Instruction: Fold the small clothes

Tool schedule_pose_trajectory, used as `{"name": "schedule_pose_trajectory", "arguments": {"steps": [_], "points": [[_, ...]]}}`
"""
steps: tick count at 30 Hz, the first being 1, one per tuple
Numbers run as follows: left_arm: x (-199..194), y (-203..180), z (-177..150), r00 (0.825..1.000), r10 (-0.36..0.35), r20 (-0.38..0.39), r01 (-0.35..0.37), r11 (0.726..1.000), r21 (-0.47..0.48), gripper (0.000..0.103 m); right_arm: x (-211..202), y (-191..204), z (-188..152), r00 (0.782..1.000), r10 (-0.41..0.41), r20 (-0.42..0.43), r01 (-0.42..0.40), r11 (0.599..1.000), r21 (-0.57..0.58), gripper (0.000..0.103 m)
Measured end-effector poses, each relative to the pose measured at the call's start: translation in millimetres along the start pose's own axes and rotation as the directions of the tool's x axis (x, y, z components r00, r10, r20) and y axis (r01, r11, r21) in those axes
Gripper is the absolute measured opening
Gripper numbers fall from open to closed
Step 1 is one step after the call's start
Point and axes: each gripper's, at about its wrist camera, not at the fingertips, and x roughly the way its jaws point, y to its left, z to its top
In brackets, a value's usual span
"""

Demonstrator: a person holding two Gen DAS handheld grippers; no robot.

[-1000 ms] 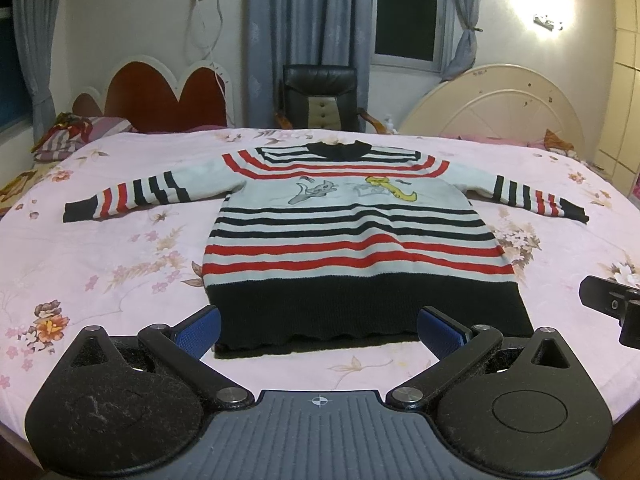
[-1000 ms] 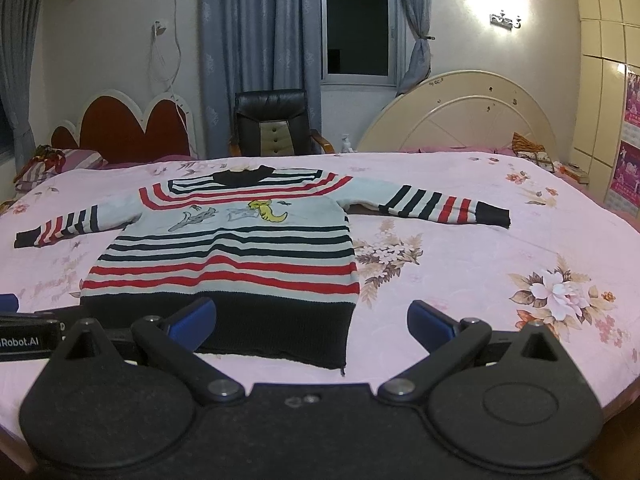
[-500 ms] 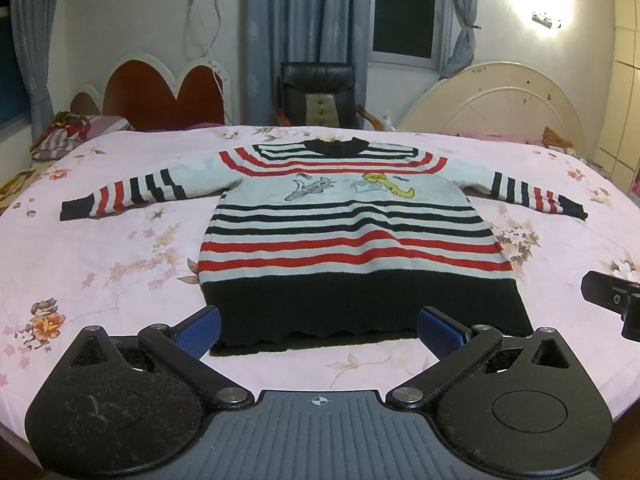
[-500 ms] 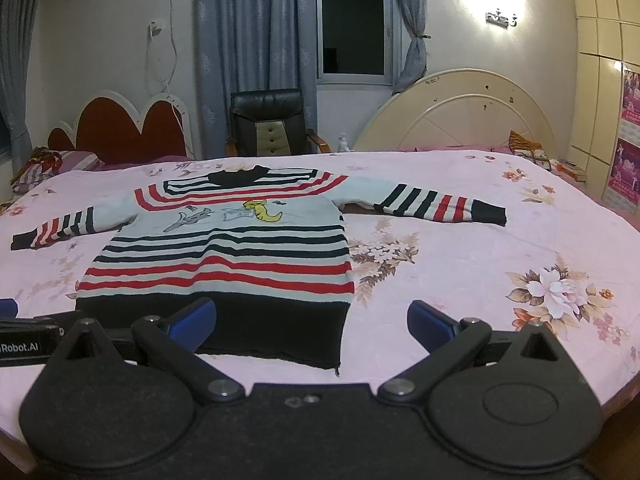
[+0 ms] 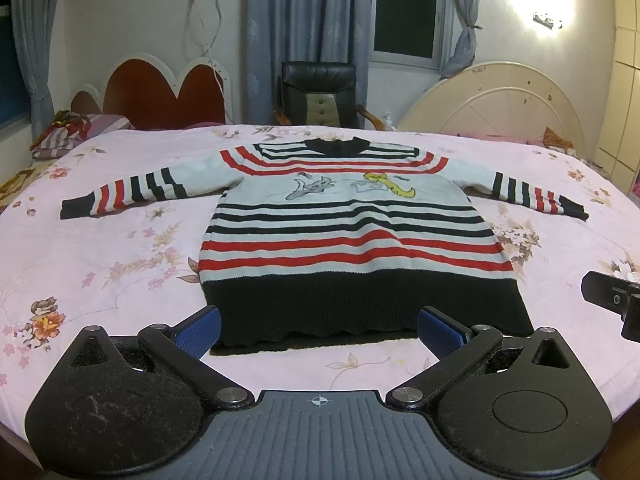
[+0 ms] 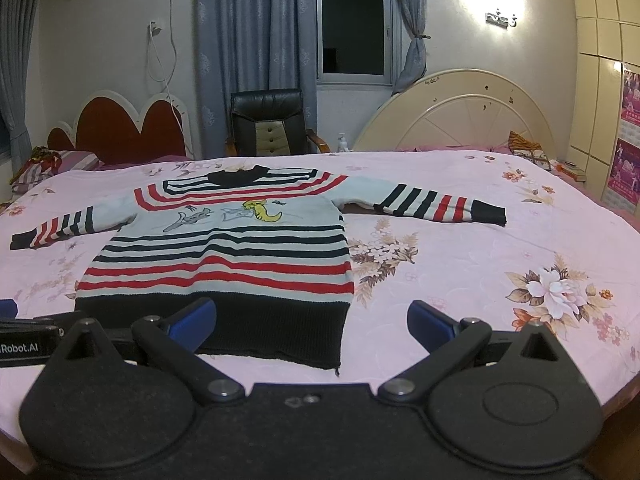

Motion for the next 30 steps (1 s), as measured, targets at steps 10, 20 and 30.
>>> {"name": "schedule_pose_trajectory", "arguments": {"steps": [10,20,30], "points": [[1.8,3.1,0.9,1.0,0.009,-0.003,-0.009,1.0,-0.004,0.103,-0.3,-0.9,0.4,1.0,-0.001,0.0,0.001,1.0,-0.003,0.102],[2.4,4.1,1.1,1.0,0.008,-0.005,-0.008,1.0,-0.008,0.103,-0.2,0.3,0.0,1.0,-0.002,0.002,0.002,1.0,-0.006,0.102],[28.5,8.7,30.9,0.997,-0.078,0.025,0.079,0.994,-0.069,0.103,13.8,-17.3,12.4,0.996,-0.086,0.014,0.086,0.996,0.007,0.102]]}}
